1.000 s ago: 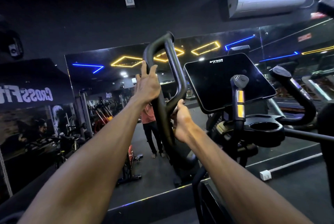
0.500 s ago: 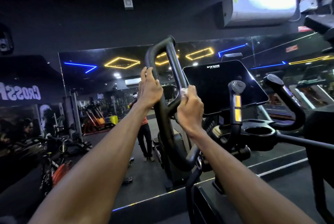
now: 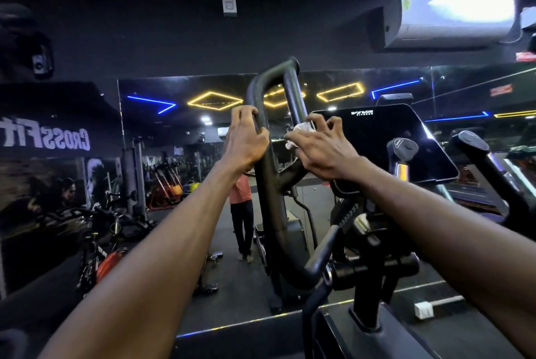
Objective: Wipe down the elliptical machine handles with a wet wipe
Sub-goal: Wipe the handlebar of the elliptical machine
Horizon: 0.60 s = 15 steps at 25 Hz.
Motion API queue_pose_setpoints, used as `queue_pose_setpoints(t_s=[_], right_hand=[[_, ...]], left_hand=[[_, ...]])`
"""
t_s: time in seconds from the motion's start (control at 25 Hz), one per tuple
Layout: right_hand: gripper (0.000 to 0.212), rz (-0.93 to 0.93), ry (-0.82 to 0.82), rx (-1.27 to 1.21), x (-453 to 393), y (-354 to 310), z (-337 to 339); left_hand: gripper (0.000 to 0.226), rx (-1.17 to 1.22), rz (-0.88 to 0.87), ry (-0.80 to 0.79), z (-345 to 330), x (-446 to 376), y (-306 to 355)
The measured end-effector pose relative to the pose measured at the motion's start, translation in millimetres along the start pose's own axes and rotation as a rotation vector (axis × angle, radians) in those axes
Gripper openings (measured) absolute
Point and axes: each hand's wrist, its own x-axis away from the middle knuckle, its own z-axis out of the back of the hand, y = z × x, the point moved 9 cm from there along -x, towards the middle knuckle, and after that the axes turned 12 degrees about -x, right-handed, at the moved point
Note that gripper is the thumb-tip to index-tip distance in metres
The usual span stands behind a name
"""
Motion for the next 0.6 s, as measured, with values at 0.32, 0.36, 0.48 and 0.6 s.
queue_pose_setpoints(t_s=[0.32, 0.36, 0.48, 0.6], right_hand=[[0.052, 0.091, -0.071, -0.104, -18.2, 4.9, -4.8], [0.056, 0.066, -0.075, -0.086, -34.2, 13.6, 3.5], [0.049, -0.018, -0.102, -0.069, -76.2, 30.6, 19.1], [0.04, -0.053, -0.125, -0.037, -85.8, 28.1, 16.5]], left_hand=[[0.039, -0.054, 0.009, 0.024, 2.0, -0.2, 1.7], [0.044, -0.065, 0.01, 0.007, 0.0, -2.5, 1.6], [0.055, -0.086, 0.019, -0.035, -4.3, -11.1, -2.0], [0.05, -0.087, 0.024, -0.021, -2.3, -10.7, -3.1]])
